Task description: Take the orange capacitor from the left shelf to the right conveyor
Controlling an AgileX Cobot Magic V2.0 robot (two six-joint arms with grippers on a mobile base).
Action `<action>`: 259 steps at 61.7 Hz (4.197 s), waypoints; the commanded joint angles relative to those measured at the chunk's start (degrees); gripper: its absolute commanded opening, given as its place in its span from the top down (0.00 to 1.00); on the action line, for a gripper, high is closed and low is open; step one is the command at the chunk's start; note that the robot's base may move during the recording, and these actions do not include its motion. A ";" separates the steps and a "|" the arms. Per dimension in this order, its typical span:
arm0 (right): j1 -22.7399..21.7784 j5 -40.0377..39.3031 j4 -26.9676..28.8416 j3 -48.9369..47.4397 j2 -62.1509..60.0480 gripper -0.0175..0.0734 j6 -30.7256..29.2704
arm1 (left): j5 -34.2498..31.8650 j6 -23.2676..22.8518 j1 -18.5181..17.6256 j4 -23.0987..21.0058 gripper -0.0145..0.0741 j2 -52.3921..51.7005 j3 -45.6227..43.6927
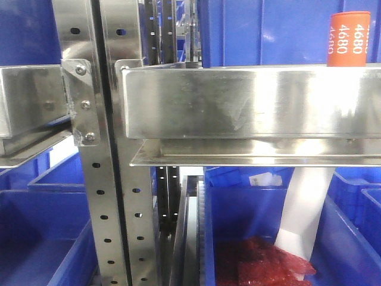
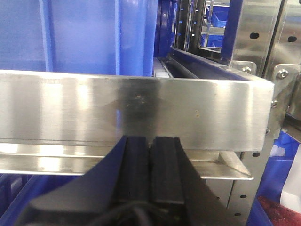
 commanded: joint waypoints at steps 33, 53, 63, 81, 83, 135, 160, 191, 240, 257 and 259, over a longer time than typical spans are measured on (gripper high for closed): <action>4.08 6.80 0.37 -19.72 26.99 0.12 -0.09 | -5.09 -0.08 -0.43 -0.10 0.98 -0.74 -0.27; 9.93 -8.33 0.37 -19.90 41.02 0.12 -0.09 | -5.09 -0.08 -0.43 -0.10 0.98 -0.74 -0.27; 13.51 -18.22 0.37 -19.90 47.47 0.12 -0.09 | -5.09 -0.08 -0.43 -0.10 0.98 -0.74 -0.27; 14.82 -24.01 0.37 -25.89 59.82 0.12 -0.09 | -5.09 -0.08 -0.43 -0.10 0.98 -0.74 -0.27; 14.77 -24.89 0.37 -26.41 61.17 0.12 -0.09 | -5.09 -0.08 -0.43 -0.10 0.98 -0.74 -0.27; 11.58 -40.16 0.37 -29.95 79.97 0.12 2.59 | -5.09 -0.08 -0.43 -0.10 0.98 -0.74 -0.27; 11.58 -43.54 -1.95 -33.91 86.38 0.13 4.52 | -5.09 -0.08 -0.43 -0.10 0.98 -0.74 -0.27; 11.53 -39.64 -5.50 -35.42 85.21 0.69 4.52 | -5.09 -0.08 -0.43 -0.10 0.98 -0.74 -0.27; 11.53 -0.41 -11.65 -20.89 29.98 0.69 4.52 | -5.09 -0.08 -0.43 -0.10 0.98 -0.74 -0.27; 11.53 9.43 -11.65 -19.74 13.49 0.69 4.52 | -5.09 -0.08 -0.43 -0.10 0.98 -0.74 -0.27; 11.53 9.62 -11.65 -19.74 12.65 0.69 4.52 | -5.09 -0.08 -0.43 -0.10 0.98 -0.74 -0.27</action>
